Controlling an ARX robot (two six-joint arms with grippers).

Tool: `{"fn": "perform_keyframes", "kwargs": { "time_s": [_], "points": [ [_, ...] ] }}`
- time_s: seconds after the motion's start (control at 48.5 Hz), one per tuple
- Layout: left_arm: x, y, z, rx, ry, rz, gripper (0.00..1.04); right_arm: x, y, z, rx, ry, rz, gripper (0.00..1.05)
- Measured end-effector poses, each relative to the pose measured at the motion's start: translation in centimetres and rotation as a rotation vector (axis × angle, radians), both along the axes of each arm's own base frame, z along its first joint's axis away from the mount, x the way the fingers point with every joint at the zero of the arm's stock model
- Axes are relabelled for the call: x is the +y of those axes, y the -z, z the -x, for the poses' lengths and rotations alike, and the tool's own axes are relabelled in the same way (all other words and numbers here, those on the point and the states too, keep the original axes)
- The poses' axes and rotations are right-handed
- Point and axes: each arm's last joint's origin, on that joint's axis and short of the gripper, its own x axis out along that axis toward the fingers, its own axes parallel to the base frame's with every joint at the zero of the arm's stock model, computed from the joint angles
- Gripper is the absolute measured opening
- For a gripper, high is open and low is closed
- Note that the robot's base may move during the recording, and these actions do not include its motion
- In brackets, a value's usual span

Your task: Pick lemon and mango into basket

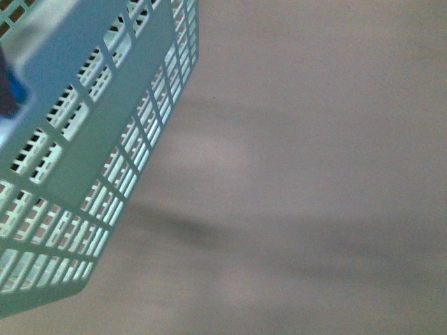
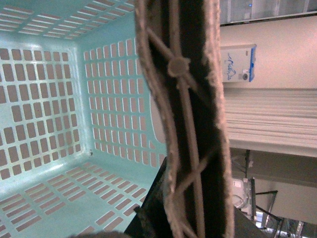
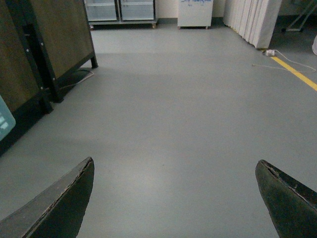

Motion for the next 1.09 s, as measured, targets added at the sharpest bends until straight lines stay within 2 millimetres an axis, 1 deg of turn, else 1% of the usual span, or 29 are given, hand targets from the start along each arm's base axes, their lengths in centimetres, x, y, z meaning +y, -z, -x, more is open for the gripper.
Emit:
{"fn": "perform_keyframes", "kwargs": {
  "time_s": [0.124, 0.227, 1.092],
  "points": [
    [0.1, -1.6, 1.0, -0.029, 0.010, 0.004, 0.05, 0.0, 0.0, 0.0, 0.000, 0.000, 0.000, 0.96],
    [0.1, -2.3, 1.3, -0.052, 0.012, 0.009, 0.05, 0.0, 0.0, 0.0, 0.000, 0.000, 0.000, 0.96],
    [0.1, -2.2, 1.3, -0.044, 0.010, 0.005, 0.05, 0.0, 0.0, 0.0, 0.000, 0.000, 0.000, 0.96]
  ]
}}
